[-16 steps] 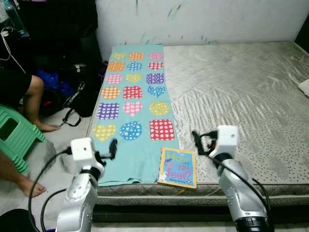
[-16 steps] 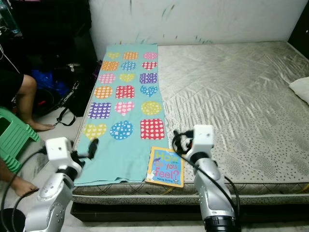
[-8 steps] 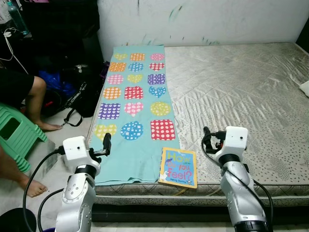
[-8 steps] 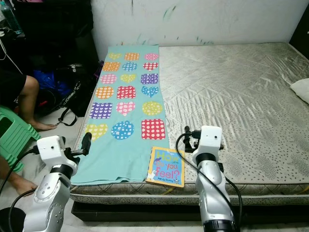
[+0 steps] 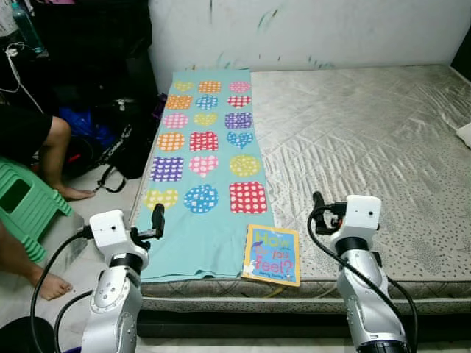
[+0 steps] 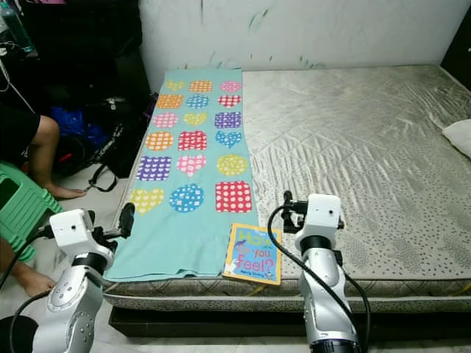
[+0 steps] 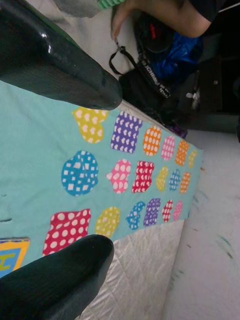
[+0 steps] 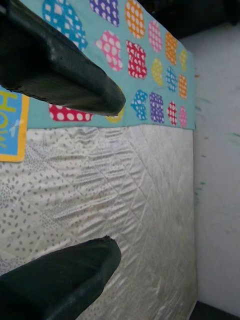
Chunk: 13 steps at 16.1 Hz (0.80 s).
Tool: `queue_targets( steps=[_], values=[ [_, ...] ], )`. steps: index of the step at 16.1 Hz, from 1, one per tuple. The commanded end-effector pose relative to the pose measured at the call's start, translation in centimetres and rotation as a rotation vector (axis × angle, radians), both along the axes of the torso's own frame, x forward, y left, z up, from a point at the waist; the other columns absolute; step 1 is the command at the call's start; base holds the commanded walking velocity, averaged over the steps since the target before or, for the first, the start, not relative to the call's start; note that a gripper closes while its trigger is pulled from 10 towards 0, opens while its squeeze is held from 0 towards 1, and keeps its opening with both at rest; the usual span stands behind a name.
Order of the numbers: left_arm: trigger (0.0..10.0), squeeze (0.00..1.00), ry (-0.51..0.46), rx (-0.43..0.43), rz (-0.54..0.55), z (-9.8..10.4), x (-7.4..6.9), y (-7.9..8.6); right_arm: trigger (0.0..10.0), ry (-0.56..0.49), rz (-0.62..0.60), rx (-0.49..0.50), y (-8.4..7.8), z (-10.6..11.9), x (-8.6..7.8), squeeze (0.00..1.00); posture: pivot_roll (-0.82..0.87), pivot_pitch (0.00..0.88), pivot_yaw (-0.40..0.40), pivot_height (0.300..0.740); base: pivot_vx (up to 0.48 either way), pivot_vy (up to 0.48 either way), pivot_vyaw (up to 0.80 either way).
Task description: Clean up the room
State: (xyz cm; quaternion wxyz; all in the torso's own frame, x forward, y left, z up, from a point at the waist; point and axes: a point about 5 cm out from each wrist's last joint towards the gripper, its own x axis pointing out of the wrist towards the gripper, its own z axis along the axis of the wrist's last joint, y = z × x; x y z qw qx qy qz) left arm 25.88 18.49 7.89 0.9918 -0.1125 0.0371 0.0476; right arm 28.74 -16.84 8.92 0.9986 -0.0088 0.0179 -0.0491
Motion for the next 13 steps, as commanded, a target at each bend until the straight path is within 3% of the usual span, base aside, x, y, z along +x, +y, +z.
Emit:
queue_targets(
  steps=[1, 13],
  values=[
    [10.0, 0.00, 0.013, 0.009, 0.002, -0.25, 0.07, 0.26, 10.0, 0.020, 0.024, -0.016, 0.40, -0.48, -0.01, 0.00, -0.09, 0.000, 0.052, 0.740, 0.000, 0.000, 0.00],
    [10.0, 0.00, 0.028, 0.012, -0.003, -0.47, 0.27, 0.16, 10.0, 0.037, 0.083, -0.037, 1.11, -0.87, 0.12, 0.00, -0.09, 0.000, 0.052, 0.740, 0.000, 0.000, 0.00]
  ],
)
